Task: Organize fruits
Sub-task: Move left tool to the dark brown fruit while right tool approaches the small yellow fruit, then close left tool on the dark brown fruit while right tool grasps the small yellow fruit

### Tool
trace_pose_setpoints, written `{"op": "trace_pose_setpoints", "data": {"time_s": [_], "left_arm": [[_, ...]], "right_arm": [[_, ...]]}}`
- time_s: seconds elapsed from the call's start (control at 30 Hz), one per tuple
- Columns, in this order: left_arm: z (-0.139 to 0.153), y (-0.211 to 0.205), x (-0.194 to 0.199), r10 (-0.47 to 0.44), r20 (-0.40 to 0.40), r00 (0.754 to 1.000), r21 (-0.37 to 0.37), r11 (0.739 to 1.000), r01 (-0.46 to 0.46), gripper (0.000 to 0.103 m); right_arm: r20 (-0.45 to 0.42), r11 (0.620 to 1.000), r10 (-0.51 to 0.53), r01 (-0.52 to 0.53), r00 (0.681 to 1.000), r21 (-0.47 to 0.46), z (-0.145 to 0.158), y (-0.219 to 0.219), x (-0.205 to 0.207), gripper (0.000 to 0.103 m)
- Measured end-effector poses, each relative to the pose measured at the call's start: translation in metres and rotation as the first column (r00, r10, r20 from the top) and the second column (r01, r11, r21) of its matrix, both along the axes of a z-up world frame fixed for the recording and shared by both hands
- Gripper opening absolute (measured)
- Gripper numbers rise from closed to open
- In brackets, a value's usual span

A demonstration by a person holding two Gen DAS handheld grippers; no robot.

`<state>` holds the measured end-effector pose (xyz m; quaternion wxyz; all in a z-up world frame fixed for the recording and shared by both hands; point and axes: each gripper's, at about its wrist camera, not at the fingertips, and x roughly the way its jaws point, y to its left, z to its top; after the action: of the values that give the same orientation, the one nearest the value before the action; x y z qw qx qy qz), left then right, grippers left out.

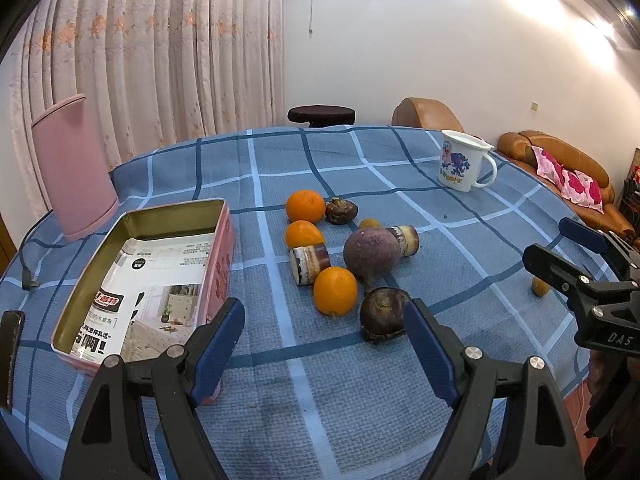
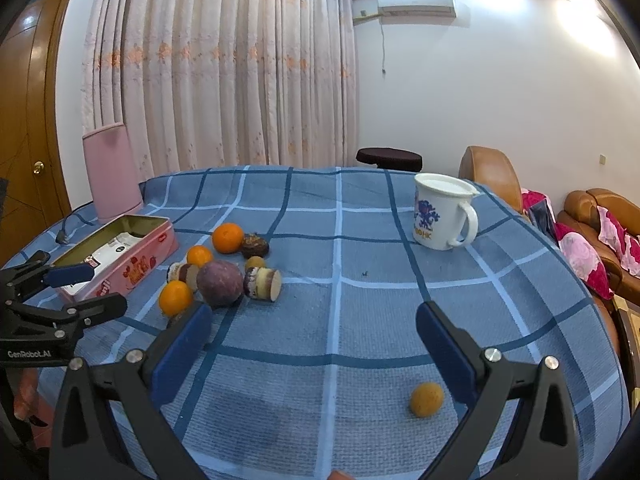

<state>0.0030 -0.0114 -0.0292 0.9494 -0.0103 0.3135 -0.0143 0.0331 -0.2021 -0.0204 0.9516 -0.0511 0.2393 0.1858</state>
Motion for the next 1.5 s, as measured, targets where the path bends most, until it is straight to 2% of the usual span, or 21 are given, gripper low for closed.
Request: {"op": "trace_pose_setpoints", "data": {"time_s": [0.43,0.7,1.1,1.2,1.33,1.4,1.5], "left_arm": [[-0.005,-0.001,0.003,-0.013,-0.02,1.0,-0.014,1.0,0.012,0.083],[-0.02,-0.01,0.012,-0.064,-0.073,0.995,-0.064,0.996,0.059,0.083],[-0.036,-0.042,0.027,-0.157,-0.126,0.98,-0.071,0.986,0.149,0.082],[-0.038,-0.044,0.03,-0.165,-0.137,0.977,-0.08,0.985,0.155,0.069],[-0.04,-0.045,0.035,-0.153,-0.139,0.978,-0.073,0.987,0.144,0.068],[-0.04,-0.045,0.035,-0.152,-0.137,0.979,-0.078,0.987,0.142,0.067],[-0.042,-0.047,0.038,-0.138,-0.138,0.981,-0.049,0.99,0.132,0.067]], "right_arm": [[-0.015,1.0,-0.013,0.013,1.0,-0.01,-0.006,-0.006,0.004,0.103],[-0.08,0.996,-0.086,0.084,0.993,-0.026,-0.034,-0.036,0.011,0.101],[-0.153,0.994,-0.109,0.113,0.982,0.014,-0.054,-0.064,0.022,0.079],[-0.165,0.993,-0.111,0.117,0.98,0.028,-0.057,-0.068,0.023,0.076],[-0.211,0.992,-0.119,0.125,0.97,0.017,-0.066,-0.07,0.029,0.067],[-0.198,0.992,-0.12,0.125,0.973,0.01,-0.067,-0.069,0.028,0.065],[-0.194,0.994,-0.107,0.112,0.975,0.018,-0.067,-0.069,0.028,0.051]]}}
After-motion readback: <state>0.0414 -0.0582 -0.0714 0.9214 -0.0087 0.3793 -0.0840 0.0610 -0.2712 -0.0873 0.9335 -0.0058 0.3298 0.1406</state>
